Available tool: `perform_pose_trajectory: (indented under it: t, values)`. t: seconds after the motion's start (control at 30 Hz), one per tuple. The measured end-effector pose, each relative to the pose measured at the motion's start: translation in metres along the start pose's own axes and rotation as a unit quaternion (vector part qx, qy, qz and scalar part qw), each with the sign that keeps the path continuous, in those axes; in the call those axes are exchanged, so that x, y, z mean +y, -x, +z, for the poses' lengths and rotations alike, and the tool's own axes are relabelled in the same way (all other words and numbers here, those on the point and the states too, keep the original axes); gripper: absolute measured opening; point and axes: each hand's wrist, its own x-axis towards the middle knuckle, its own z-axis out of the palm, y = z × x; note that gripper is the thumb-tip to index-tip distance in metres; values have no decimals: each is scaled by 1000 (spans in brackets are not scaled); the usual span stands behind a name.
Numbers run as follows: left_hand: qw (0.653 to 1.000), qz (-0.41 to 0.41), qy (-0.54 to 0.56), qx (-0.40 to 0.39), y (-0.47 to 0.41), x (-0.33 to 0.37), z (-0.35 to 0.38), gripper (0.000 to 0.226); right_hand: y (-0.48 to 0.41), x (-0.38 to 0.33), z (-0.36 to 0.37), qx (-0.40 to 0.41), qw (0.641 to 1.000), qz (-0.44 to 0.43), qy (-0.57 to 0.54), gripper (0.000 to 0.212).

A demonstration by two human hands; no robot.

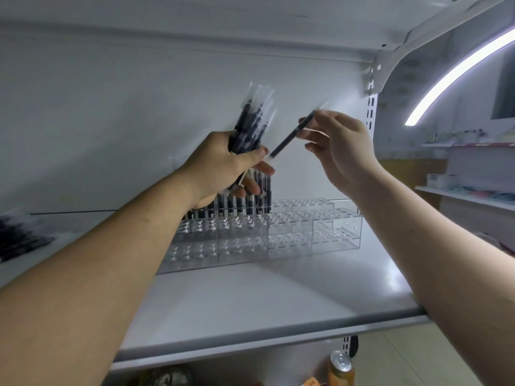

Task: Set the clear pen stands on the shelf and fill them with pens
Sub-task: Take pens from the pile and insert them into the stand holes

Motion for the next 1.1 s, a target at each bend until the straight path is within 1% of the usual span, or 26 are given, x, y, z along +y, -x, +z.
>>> perform_pose_trajectory:
  t: [0.07, 0.13, 0.2, 0.27, 0.37, 0.53, 0.67, 0.77, 0.83, 0.93, 1.07, 1.1]
  values:
    - [1000, 9, 7, 4, -1, -3, 0, 19, -4, 0, -4, 40, 997, -34, 58, 19]
    - [1000, 14, 15, 4, -3, -5, 0, 22, -5, 3, -5, 61, 981, -79, 167, 16]
    - [1000, 21, 12, 10, -3, -5, -1, 23, -4, 7, -5, 50, 955, -113, 271, 19]
    - [999, 27, 15, 15, -4, -6, -1, 22, -2, 12, -4, 22, 937, -114, 328, 16]
    - [999, 31, 15, 16, -5, -7, -1, 21, 2, 20, -3, -21, 924, -98, 369, 3]
    - [999, 35, -2, 6, -4, -8, 0, 17, 7, 25, 3, -61, 905, -90, 412, 12]
    - [999, 33, -6, 5, -5, -9, 0, 16, 7, 28, 6, -80, 892, -86, 437, 5]
    - [999, 31, -12, 3, -5, -10, 0, 16, 7, 32, 9, -112, 876, -71, 463, 3]
    - [999, 33, -14, 1, -6, -10, 0, 16, 7, 34, 12, -129, 861, -62, 488, 10]
    - [999, 37, -20, -2, -6, -11, 0, 17, 6, 35, 15, -138, 851, -50, 504, 17]
    - [999, 38, -25, -2, -6, -11, -1, 15, 6, 37, 13, -165, 841, -13, 516, 3]
    - [999, 38, -27, -2, -6, -11, -1, 15, 6, 38, 12, -168, 842, -3, 513, 4]
